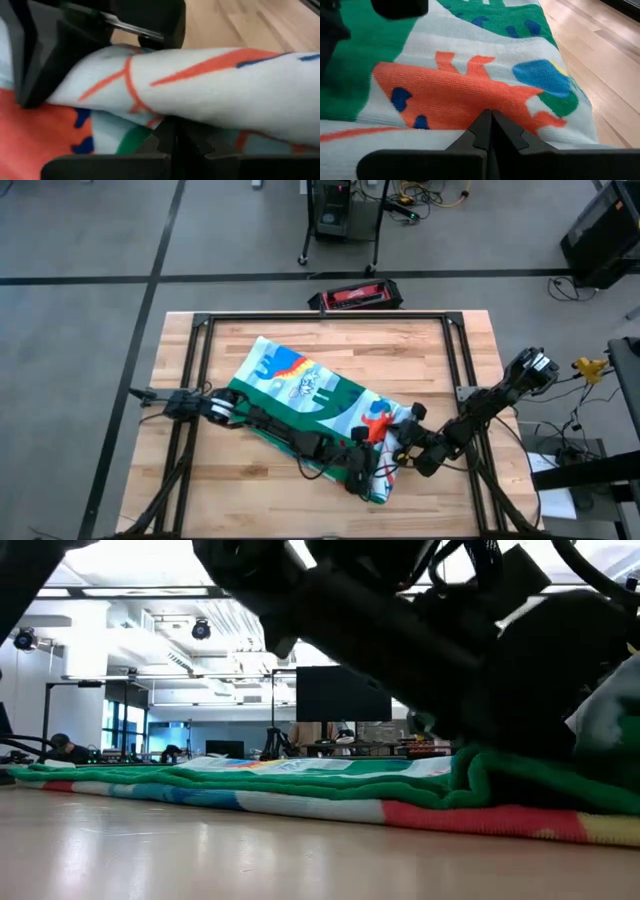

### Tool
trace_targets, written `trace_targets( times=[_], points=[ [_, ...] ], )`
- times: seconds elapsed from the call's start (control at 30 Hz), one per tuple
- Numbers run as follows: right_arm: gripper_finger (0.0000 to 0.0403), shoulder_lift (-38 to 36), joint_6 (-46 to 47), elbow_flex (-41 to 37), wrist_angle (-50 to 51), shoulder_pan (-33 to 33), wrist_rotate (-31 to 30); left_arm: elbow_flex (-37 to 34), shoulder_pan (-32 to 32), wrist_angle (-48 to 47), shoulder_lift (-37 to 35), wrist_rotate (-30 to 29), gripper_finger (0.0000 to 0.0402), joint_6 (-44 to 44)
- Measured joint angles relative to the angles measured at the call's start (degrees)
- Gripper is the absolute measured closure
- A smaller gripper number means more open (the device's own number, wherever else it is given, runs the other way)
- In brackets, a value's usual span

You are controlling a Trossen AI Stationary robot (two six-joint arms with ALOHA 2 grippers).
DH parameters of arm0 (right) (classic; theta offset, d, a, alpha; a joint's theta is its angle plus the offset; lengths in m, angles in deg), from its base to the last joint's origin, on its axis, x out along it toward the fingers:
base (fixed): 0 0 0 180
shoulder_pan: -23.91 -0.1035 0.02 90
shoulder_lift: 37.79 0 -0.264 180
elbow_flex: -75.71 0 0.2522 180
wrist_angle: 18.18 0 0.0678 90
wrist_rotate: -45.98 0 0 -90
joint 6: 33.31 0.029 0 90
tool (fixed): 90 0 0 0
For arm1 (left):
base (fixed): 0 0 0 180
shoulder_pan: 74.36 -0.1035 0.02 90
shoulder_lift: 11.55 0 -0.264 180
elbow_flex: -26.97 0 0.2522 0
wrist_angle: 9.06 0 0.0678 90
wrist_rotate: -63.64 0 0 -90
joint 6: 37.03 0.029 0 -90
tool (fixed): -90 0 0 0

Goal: Roll towel
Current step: Roll the green towel

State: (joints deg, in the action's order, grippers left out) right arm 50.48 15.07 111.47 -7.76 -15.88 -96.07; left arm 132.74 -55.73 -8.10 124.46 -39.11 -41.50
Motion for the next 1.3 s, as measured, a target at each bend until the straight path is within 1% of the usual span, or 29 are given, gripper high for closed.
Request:
trace_targets(
  times=[0.07, 0.13, 0.27, 0.33, 0.43, 0.6, 0.7, 0.9, 1.0, 1.17, 1.3],
  points=[
    [0.0403, 0.00, -0.02, 0.00, -0.01, -0.02, 0.02, 0.00, 0.05, 3.51, 0.80, 1.52, 0.0401, 0.63],
    [0.0403, 0.00, -0.07, 0.00, 0.00, -0.02, 0.15, 0.00, 0.25, 6.02, 1.62, 1.76, 0.0401, 0.98],
    [0.0403, 0.00, -0.04, 0.02, -0.02, -0.02, 0.17, 0.00, 0.35, 5.46, 1.70, 1.86, 0.0401, 1.03],
    [0.0403, 0.00, -0.02, 0.02, -0.02, -0.02, 0.19, 0.04, 0.37, 4.15, 1.54, 1.89, 0.0401, 1.47],
    [0.0403, 0.00, 0.02, 0.02, 0.00, -0.02, 0.17, 0.04, 0.49, -1.41, -0.57, 1.16, 0.0401, 2.54],
    [0.0403, 0.00, 0.04, 0.00, -0.02, -0.02, 0.20, 0.04, 0.87, -10.02, -5.21, -2.13, 0.0401, 2.52],
    [0.0403, -0.02, 0.04, -0.02, 0.00, -0.02, 0.37, 0.11, 1.59, -11.36, -6.69, -2.95, 0.0401, 1.09],
    [0.0403, -0.02, 0.04, -0.04, 0.00, -0.02, 0.42, 0.11, 5.88, -13.11, -6.73, -2.40, 0.0401, -2.81],
    [0.0403, -0.02, 0.04, -0.04, 0.00, -0.02, 0.42, 0.11, 7.36, -14.08, -6.73, -3.25, 0.0401, -5.26],
    [0.0403, -0.02, 0.04, -0.04, 0.00, 0.04, 0.45, 0.09, 9.21, -11.00, -6.53, -5.85, 0.0402, -6.09],
    [0.0403, -0.02, 0.04, -0.04, -0.03, 0.07, 0.52, 0.11, 9.19, -7.65, -4.49, -6.07, 0.0402, -7.28]
  ],
)
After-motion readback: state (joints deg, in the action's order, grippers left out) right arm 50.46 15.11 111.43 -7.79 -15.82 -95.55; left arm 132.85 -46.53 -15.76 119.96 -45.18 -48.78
